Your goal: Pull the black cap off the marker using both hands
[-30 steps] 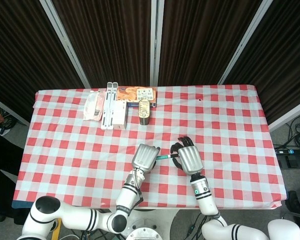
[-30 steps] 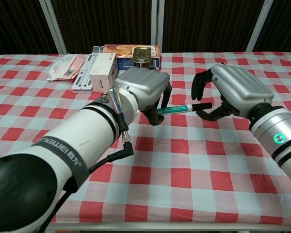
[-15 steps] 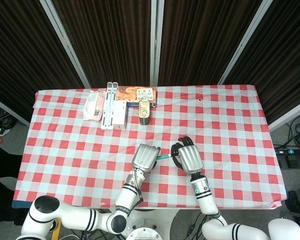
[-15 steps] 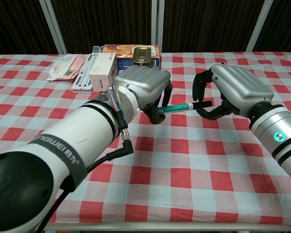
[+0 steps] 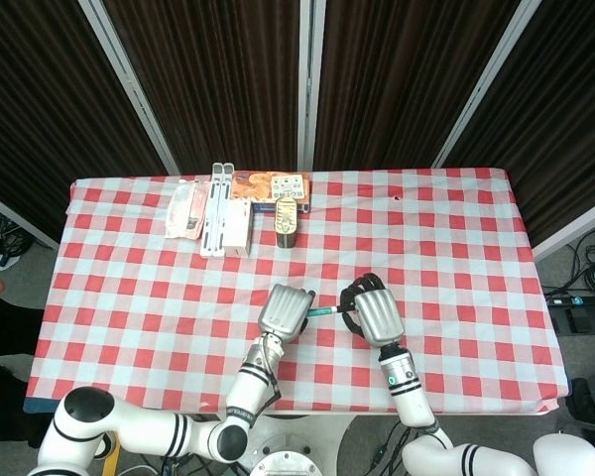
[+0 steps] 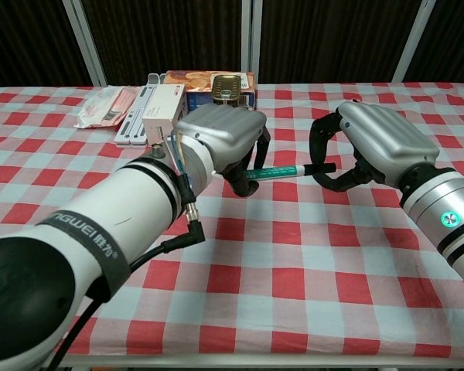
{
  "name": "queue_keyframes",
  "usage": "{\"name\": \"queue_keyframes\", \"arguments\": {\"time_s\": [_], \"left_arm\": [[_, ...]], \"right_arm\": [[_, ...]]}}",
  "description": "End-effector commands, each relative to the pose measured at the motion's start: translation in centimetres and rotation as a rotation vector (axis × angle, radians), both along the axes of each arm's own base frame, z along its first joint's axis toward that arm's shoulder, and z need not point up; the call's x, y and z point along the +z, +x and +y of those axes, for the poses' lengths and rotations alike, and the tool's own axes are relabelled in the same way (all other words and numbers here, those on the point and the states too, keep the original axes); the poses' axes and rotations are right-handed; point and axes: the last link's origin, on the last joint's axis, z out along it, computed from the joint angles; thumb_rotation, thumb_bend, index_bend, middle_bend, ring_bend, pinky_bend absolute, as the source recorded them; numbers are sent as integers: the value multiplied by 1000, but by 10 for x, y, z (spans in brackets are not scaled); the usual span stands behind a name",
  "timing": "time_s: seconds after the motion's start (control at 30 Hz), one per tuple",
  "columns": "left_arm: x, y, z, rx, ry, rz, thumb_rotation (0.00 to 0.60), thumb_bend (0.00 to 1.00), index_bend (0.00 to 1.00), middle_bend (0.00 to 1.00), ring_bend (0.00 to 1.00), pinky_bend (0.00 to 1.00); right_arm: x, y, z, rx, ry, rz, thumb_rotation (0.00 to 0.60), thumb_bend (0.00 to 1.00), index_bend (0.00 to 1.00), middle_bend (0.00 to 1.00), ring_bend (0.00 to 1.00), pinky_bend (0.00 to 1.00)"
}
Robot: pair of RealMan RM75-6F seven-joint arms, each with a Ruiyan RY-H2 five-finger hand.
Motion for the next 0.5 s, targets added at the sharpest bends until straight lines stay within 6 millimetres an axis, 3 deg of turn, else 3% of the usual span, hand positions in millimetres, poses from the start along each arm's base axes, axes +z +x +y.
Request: {"name": "queue_keyframes", "arguments": {"time_s": [0.03,0.3,0.5], "left_arm": [[2,-1,1,-1,5,-2,600,389,529,562,966,904],[7,-11,4,4,17,10,600,389,530,562,967,904],[13,-37,9,33,33,28,600,389,531,562,966,904]], "right_arm": [[0,0,0,1,-1,-7,600,252,635,665,336,235],[6,-5,1,-3,-27,-22,600,278,681,705,359,251],[10,-18,0,-31,-35,-15,600,275,684,706,359,253]]}}
